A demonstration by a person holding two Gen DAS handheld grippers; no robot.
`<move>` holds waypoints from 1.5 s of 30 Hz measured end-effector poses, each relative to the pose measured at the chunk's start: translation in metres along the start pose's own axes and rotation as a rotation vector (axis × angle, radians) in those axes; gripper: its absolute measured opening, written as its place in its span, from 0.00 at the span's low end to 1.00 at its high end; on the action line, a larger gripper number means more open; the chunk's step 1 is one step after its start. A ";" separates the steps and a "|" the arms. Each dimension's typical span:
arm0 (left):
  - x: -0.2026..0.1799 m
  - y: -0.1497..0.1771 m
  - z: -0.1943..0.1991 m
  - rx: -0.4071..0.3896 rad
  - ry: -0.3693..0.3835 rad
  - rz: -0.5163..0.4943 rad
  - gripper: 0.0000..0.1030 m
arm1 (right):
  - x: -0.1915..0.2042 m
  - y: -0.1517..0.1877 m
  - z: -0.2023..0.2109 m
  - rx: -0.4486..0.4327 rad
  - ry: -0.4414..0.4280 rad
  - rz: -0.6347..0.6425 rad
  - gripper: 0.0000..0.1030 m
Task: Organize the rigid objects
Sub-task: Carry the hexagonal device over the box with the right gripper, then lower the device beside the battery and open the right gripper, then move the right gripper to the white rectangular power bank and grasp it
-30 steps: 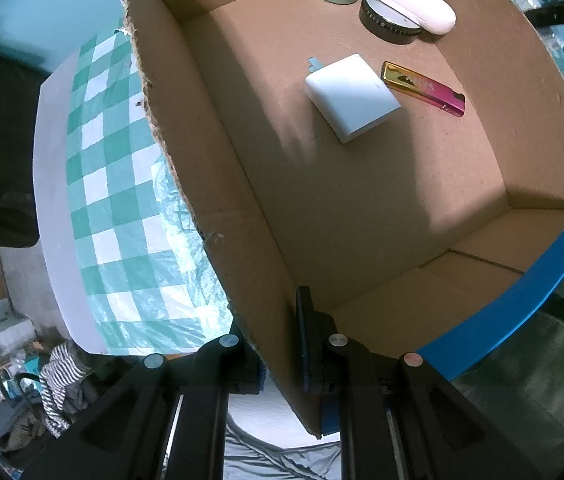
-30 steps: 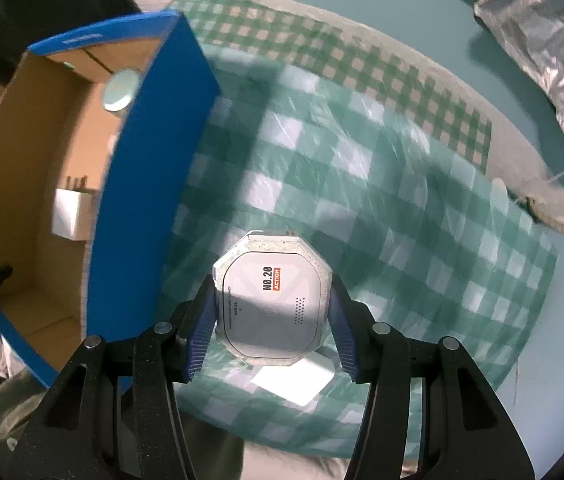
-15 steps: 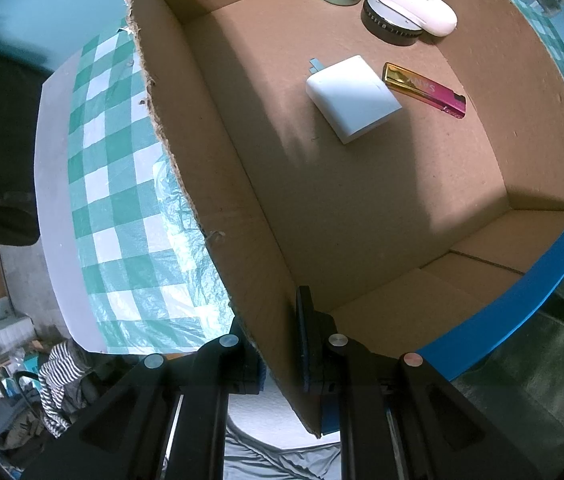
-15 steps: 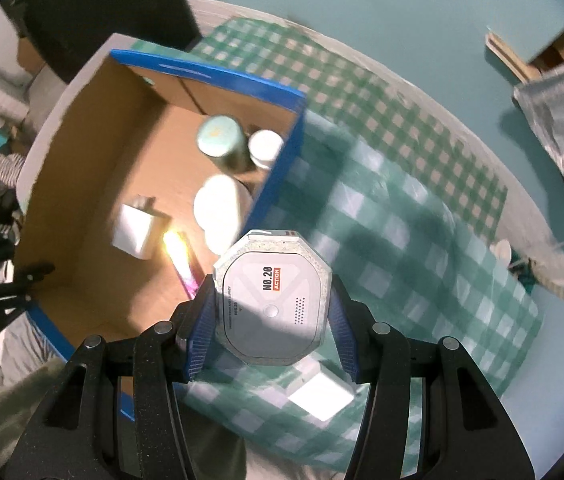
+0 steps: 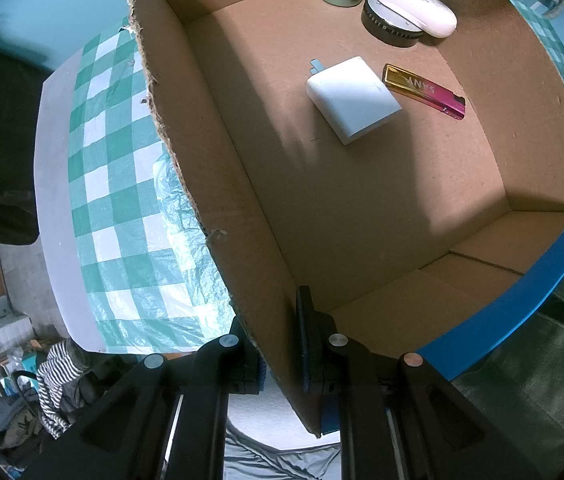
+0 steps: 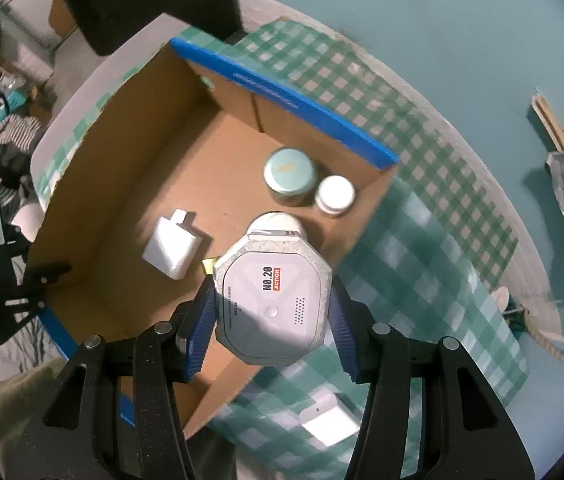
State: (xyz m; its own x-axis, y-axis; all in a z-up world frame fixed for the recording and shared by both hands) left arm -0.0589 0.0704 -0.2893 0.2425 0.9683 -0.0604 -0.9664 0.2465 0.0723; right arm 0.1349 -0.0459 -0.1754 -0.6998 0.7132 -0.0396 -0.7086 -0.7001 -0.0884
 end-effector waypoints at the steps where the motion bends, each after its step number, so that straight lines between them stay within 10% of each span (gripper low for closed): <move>1: 0.001 0.000 0.000 0.000 0.001 0.001 0.12 | 0.002 -0.001 -0.002 0.002 -0.001 0.007 0.51; 23: 0.001 0.001 0.000 0.001 0.000 -0.001 0.12 | 0.025 0.001 -0.052 0.100 0.019 0.101 0.51; 45: -0.004 0.002 0.002 0.000 -0.006 -0.008 0.12 | 0.006 0.010 -0.010 0.028 -0.003 0.055 0.58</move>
State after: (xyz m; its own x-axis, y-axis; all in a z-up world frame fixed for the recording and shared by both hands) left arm -0.0616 0.0670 -0.2872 0.2505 0.9665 -0.0552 -0.9645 0.2541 0.0723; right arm 0.1242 -0.0487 -0.1861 -0.7383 0.6732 -0.0406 -0.6709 -0.7393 -0.0587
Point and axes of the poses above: each gripper's, at about its wrist camera, not at the fingertips, and z roughly against the way its jaws point, x to its left, y to its underside, the point moved 3 cm from there along -z, roughly the way its jaws point, and after that the axes turned 7 degrees about y, right-handed, at the moved point
